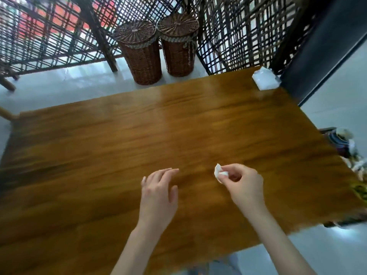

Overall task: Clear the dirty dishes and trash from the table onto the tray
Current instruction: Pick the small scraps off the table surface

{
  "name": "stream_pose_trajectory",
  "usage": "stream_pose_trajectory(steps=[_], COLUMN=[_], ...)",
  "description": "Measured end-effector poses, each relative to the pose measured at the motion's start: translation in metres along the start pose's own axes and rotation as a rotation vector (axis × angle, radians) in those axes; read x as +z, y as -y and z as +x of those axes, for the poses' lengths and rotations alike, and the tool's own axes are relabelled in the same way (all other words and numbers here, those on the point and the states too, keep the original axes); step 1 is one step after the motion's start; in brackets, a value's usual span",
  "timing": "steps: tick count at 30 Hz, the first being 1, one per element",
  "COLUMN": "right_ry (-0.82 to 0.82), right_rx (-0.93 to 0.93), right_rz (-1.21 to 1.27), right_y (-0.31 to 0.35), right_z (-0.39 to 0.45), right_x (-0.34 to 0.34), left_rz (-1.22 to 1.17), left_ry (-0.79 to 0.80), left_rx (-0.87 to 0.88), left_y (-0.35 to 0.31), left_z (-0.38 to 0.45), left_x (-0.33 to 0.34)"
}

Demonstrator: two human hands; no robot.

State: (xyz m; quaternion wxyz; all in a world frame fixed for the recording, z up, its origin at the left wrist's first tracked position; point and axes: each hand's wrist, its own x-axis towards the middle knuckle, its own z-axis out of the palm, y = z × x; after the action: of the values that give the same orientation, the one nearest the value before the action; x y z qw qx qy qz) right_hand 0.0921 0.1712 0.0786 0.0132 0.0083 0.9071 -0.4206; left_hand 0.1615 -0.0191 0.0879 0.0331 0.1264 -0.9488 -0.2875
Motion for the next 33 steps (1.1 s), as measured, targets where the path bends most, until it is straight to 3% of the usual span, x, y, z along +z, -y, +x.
stream_pose_trajectory(steps=[8, 16, 25, 33], right_ry=[-0.118, -0.203, -0.287, -0.286], right_rx=[0.133, 0.211, 0.261, 0.346], right_rz=[0.027, 0.124, 0.207, 0.179], right_y=[-0.039, -0.121, -0.240, -0.314], right_z=[-0.059, -0.104, -0.116, -0.081], right_x=[-0.083, -0.203, -0.342, -0.397], left_rz=[-0.067, -0.072, -0.066, -0.057], left_ry=[0.080, 0.201, 0.253, 0.271], left_rx=[0.177, 0.350, 0.372, 0.333], left_y=[-0.090, -0.201, -0.340, -0.403], left_z=[-0.026, -0.080, -0.141, -0.122], left_x=[0.008, 0.073, 0.179, 0.230])
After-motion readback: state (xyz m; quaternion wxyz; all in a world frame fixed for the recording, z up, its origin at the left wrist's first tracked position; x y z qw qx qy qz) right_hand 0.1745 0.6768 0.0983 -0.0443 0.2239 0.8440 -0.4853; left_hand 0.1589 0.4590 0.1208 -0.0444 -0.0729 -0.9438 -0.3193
